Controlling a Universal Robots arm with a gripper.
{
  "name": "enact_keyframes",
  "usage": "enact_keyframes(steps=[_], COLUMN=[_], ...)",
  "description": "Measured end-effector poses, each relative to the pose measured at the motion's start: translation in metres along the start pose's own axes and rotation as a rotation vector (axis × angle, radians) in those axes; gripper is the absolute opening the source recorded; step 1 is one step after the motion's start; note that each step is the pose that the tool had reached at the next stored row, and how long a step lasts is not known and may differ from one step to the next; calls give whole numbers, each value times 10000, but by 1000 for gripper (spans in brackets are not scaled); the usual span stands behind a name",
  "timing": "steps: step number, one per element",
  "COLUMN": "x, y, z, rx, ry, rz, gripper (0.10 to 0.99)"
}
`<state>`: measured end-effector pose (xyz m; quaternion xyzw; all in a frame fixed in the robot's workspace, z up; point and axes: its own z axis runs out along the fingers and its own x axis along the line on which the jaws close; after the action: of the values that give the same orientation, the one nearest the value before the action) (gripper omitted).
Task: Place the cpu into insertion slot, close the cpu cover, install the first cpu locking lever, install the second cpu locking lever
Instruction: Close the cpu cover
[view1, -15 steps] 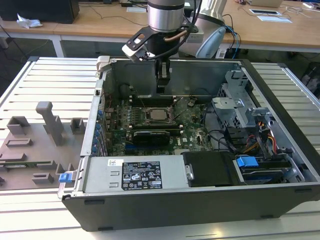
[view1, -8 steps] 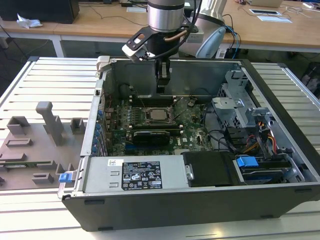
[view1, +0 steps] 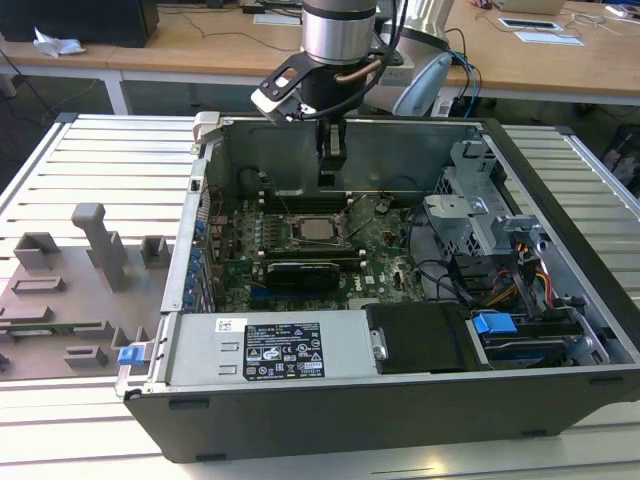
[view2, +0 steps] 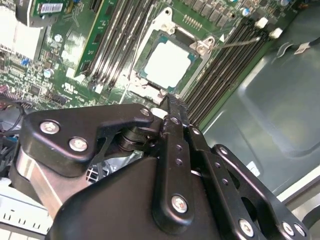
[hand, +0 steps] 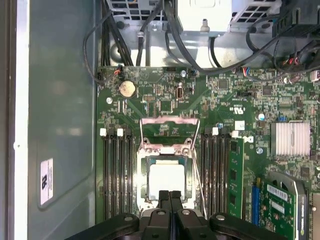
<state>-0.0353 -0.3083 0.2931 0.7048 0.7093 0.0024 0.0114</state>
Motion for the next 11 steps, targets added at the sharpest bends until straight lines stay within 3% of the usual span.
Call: enact_keyframes(steps=[5,8,11], x=[-1,-2,0], y=[216,301,488], z=[4,6,10], rx=[21,29,50], ry=[-3,-3,-24], rz=[1,0,-1], gripper=[106,106,106])
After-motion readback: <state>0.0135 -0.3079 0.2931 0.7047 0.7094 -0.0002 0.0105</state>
